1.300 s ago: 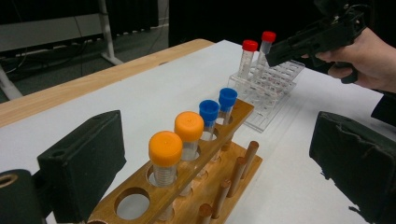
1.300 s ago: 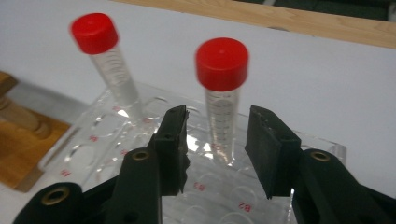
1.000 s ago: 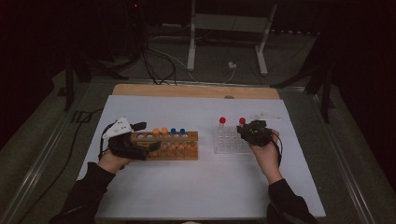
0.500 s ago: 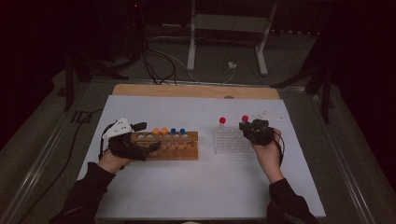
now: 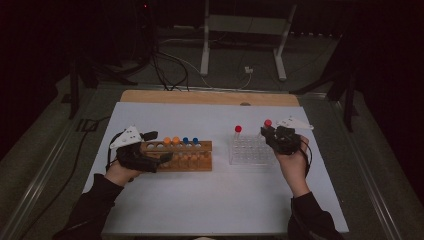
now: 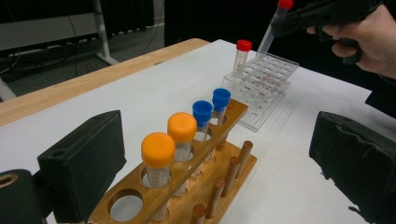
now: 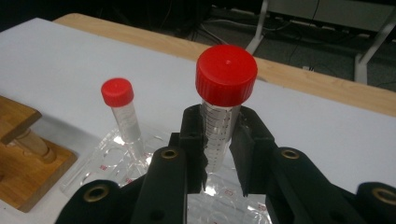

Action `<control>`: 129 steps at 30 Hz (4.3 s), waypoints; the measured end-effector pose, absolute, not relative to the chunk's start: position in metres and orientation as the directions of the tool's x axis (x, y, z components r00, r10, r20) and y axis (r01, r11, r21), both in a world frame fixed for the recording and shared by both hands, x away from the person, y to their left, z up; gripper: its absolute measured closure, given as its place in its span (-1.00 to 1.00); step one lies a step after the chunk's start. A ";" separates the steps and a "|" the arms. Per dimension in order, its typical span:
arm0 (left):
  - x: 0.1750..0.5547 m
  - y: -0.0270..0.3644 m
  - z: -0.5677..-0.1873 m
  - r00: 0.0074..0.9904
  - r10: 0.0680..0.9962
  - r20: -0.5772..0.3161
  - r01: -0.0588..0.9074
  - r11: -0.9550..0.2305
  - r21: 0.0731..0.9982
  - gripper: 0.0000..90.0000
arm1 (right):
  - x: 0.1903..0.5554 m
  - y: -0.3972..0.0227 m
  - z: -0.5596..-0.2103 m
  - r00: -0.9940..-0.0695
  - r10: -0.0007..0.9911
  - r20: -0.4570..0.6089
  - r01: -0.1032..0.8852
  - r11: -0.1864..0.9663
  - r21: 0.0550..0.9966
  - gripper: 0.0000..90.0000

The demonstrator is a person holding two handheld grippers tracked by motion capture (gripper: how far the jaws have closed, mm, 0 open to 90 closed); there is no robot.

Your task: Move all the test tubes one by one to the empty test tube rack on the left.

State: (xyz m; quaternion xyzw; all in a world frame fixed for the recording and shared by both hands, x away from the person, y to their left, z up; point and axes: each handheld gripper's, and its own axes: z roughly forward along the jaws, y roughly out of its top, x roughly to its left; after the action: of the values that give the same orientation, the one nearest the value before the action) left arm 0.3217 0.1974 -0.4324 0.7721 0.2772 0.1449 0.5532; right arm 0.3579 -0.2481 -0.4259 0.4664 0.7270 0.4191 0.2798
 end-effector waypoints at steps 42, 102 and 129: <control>0.310 0.180 -0.423 0.850 0.521 -0.076 0.243 -0.260 0.935 -0.89 | 0.308 -0.156 -0.422 -0.749 0.663 0.014 0.368 0.398 0.840 0.65; 0.289 0.118 -0.435 0.949 0.309 -0.065 0.174 -0.343 0.923 0.56 | 0.276 -0.101 -0.441 -0.879 0.473 0.063 0.329 0.504 0.799 0.65; 0.300 0.175 -0.392 0.865 0.502 -0.005 0.148 -0.246 0.958 0.59 | 0.277 -0.109 -0.433 -0.844 0.531 0.072 0.331 0.410 0.850 -0.51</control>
State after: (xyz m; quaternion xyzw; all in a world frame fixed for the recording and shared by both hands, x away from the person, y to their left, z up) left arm 0.3000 0.1751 -0.3920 0.7741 0.2099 0.1535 0.5772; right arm 0.2768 -0.1091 -0.4329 0.2586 0.8331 0.4774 0.1052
